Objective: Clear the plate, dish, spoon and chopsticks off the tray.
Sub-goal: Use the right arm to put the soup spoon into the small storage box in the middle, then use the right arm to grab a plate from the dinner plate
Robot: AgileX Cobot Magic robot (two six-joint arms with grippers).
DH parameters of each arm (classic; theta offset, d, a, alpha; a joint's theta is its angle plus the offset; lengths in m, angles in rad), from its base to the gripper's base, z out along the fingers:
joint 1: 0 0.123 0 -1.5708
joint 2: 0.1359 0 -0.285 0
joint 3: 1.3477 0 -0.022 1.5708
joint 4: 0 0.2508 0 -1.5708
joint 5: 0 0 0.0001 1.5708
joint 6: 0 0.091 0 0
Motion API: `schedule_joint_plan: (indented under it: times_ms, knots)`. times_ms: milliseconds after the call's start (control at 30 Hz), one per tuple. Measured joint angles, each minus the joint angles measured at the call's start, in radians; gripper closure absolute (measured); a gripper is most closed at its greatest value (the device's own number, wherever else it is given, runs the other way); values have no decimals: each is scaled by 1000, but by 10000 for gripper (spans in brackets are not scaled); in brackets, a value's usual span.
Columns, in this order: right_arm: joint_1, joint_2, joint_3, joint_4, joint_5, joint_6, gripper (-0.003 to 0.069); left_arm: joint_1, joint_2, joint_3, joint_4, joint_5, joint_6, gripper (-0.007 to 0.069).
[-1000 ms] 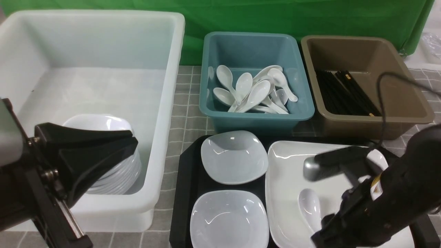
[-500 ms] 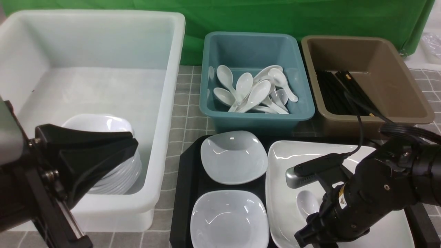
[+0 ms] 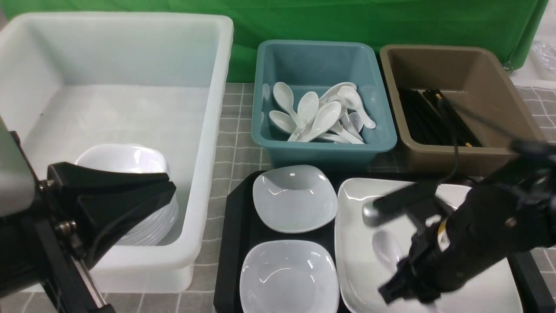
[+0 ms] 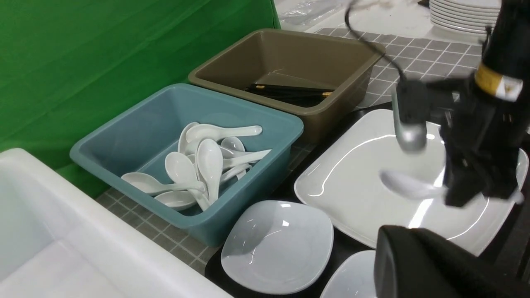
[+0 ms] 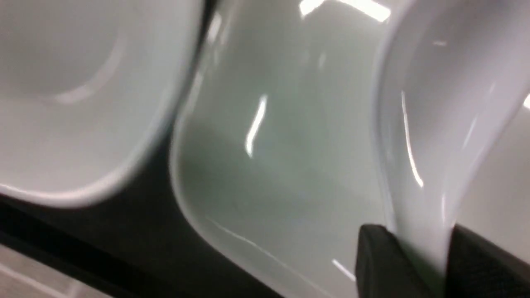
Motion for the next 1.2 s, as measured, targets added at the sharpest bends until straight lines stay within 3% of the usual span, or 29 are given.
schedule_joint_plan:
  times_ms: [233, 300, 433, 567, 633, 700, 833, 967, 1067, 1200]
  knots:
    - [-35, -27, -205, 0, -284, -58, 473, 0, 0, 0, 1, -10, 0, 611]
    - [-78, 78, -315, 0, -414, -65, 473, 0, 0, 0, 1, -13, 0, 611]
    - [-132, 268, -488, 0, -471, -63, 461, 0, 0, 0, 1, -16, 0, 611]
    - [-182, 423, -654, 0, -426, -20, 310, 0, 0, 0, 5, -16, 0, 611]
    - [-206, 467, -715, 0, -360, -3, 198, 0, 0, 0, 7, -16, 0, 611]
    - [-220, 471, -751, 0, -265, -1, 155, 0, 0, 0, 10, -16, 0, 611]
    - [-219, 422, -774, 0, -85, -56, 190, 0, 0, 0, 15, -16, 0, 611]
    - [-171, 281, -730, 0, 185, -139, 347, 0, 0, 0, 17, -11, 0, 611]
    - [-104, 183, -641, -7, 304, -132, 395, 0, 0, 0, 17, 0, 0, 611]
    - [99, 19, -365, -77, 370, -39, 409, 0, 0, 0, 17, 10, -13, 611]
